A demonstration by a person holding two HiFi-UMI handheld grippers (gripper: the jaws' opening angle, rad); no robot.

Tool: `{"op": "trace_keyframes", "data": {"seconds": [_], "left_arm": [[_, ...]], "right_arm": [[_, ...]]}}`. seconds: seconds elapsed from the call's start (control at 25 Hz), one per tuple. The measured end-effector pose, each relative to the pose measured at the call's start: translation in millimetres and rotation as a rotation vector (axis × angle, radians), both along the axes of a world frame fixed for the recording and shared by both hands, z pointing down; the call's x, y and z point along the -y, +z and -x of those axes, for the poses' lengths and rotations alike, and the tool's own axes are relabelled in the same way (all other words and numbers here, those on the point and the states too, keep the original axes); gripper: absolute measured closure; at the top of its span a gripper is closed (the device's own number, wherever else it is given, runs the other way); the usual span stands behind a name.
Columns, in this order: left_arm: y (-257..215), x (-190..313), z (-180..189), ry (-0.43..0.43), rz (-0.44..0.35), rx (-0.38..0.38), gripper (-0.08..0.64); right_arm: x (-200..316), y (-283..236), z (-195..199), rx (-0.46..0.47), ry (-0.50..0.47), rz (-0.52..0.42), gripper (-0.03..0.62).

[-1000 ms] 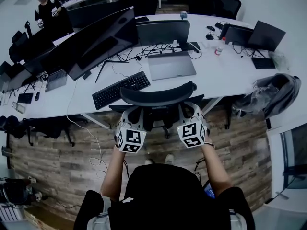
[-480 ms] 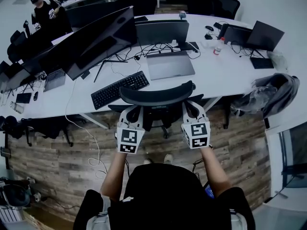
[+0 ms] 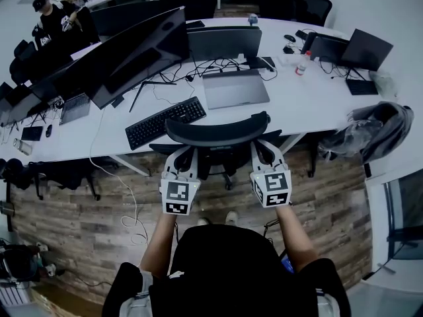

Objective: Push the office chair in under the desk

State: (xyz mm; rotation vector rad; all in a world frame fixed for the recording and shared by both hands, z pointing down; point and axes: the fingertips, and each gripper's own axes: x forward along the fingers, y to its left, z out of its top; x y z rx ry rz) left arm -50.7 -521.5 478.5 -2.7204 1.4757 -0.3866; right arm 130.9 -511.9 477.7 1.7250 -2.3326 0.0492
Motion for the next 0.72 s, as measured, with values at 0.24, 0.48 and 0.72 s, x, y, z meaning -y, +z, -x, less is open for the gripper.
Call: {"op": "trace_keyframes", "data": {"seconds": [0.24, 0.48, 0.72], "left_arm": [[0.0, -2.4, 4.9, -0.008, -0.003, -0.026, 0.546], [0.8, -2.6, 4.8, 0.0, 0.007, -0.046, 0.546], [0.2, -4.8, 3.9, 0.0, -0.001, -0.038, 0.546]], "right_arm": [[1.7, -1.3, 5.0, -0.005, -0.01, -0.011, 0.568], [1.9, 1.4, 7.4, -0.021, -0.014, -0.01, 0.568], [1.0, 1.1, 7.8, -0.027, -0.008, -0.01, 0.568]]}}
